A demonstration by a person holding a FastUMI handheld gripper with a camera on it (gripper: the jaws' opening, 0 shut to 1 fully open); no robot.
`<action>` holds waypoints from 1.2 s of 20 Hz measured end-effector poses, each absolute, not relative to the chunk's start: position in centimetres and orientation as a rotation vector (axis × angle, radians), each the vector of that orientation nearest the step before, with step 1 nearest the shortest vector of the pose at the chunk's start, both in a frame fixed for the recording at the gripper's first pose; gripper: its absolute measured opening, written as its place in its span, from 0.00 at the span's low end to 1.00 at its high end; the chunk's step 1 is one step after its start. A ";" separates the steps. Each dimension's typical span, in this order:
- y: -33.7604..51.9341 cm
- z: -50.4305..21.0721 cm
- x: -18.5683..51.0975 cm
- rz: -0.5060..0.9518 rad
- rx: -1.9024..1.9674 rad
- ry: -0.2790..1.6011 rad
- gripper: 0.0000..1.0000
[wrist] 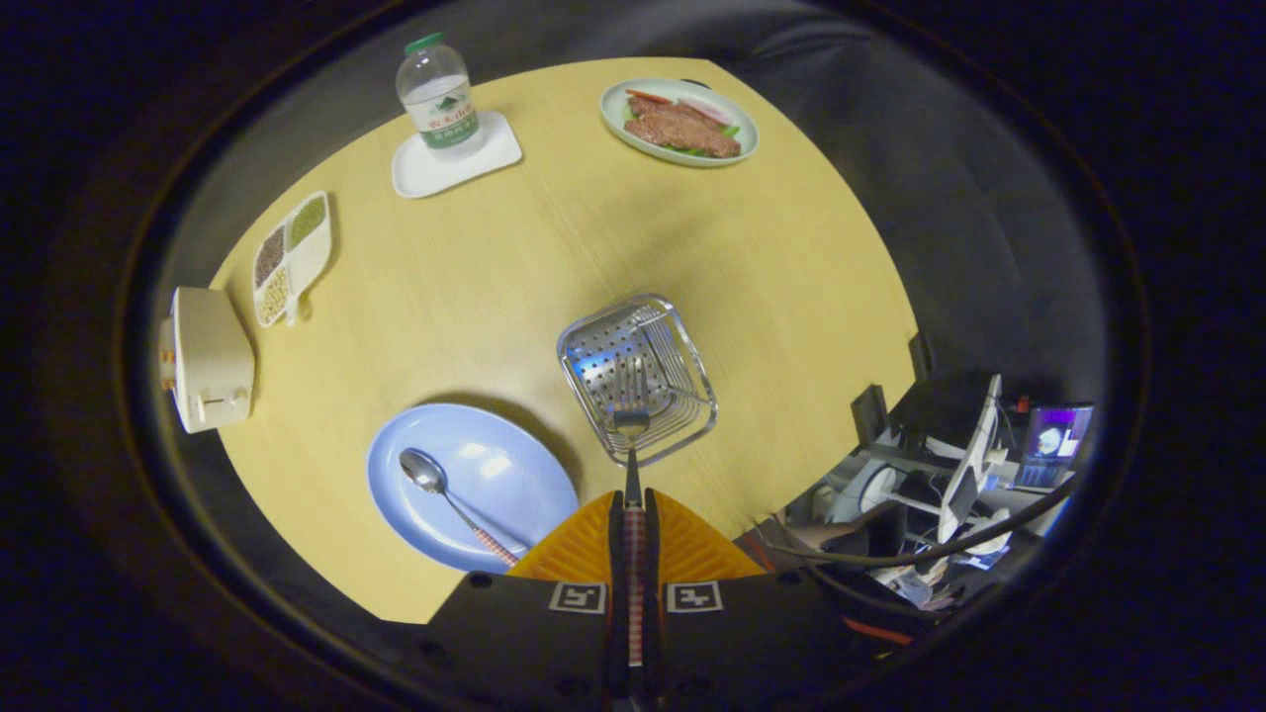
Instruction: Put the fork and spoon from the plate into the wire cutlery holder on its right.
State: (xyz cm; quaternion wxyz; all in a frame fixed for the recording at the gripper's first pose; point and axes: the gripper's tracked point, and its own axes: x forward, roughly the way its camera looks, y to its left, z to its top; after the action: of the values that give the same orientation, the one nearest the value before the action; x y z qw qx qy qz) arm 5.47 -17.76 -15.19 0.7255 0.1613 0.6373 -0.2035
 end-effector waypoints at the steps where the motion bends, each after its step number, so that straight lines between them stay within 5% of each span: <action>1: -18.0 -15.8 5.8 -0.435 0.362 1.431 0.08; 10: -18.7 -18.1 7.7 -0.284 0.333 1.564 0.10; 24: -16.7 -13.0 7.3 -0.263 0.261 1.321 0.75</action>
State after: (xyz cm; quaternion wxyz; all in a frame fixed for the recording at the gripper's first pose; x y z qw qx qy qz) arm 7.34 -16.66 -13.04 0.7738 0.1206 0.6098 -0.1216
